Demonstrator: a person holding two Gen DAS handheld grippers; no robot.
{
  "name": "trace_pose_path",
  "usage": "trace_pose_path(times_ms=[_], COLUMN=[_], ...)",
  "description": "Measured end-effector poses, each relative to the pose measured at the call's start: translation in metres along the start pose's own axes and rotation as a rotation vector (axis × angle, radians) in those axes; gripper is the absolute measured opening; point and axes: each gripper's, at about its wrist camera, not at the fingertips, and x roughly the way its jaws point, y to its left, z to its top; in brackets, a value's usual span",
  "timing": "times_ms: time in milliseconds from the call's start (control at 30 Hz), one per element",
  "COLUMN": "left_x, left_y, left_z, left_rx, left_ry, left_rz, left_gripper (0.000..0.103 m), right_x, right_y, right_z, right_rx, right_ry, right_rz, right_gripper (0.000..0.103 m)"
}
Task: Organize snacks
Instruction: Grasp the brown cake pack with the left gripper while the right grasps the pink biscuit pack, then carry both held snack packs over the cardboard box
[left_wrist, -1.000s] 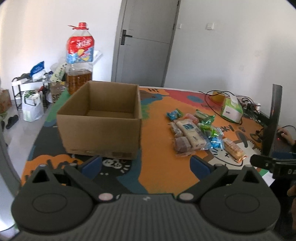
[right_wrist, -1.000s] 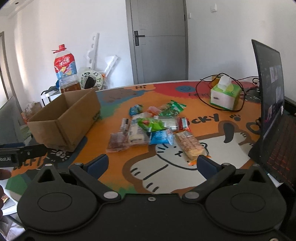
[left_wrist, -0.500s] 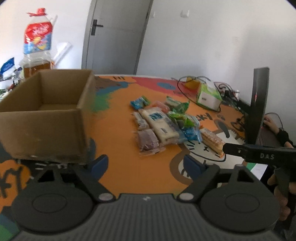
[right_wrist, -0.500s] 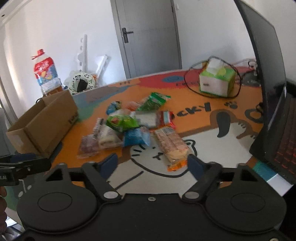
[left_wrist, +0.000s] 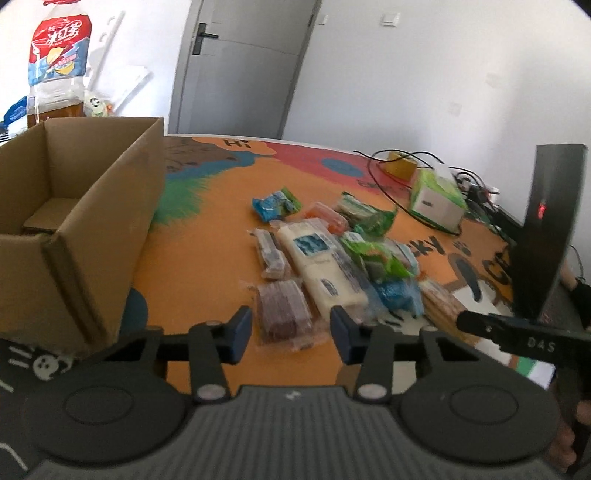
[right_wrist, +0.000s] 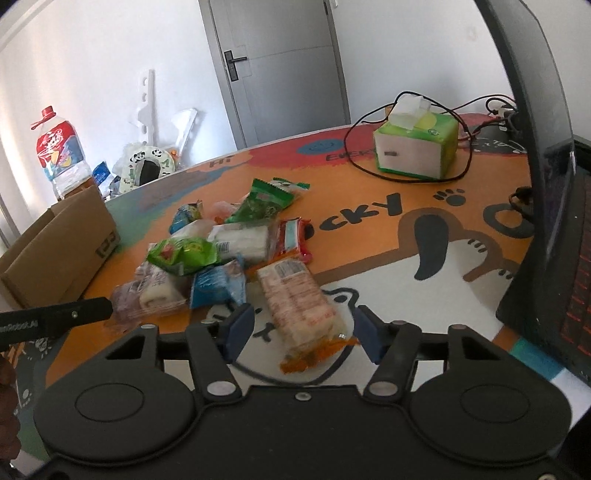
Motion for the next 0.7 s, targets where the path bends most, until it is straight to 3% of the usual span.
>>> trace_pose_path(times_ms=[533,700], left_x=[0.035,0.034], left_y=[-0.003,-0.004], left_z=[0.002,0.000], left_rx=[-0.012,-0.004], left_ry=[0.014,0.007], left_rz=[0.089,0.104], left_gripper=[0.045,0.046], right_x=[0.030,0.029], right_y=[0.004,0.012], right_z=[0.000,-0.002], right_rx=[-0.049,-0.087], right_ry=[0.021,0.024], right_rz=[0.005,-0.024], right_gripper=[0.051,0.037])
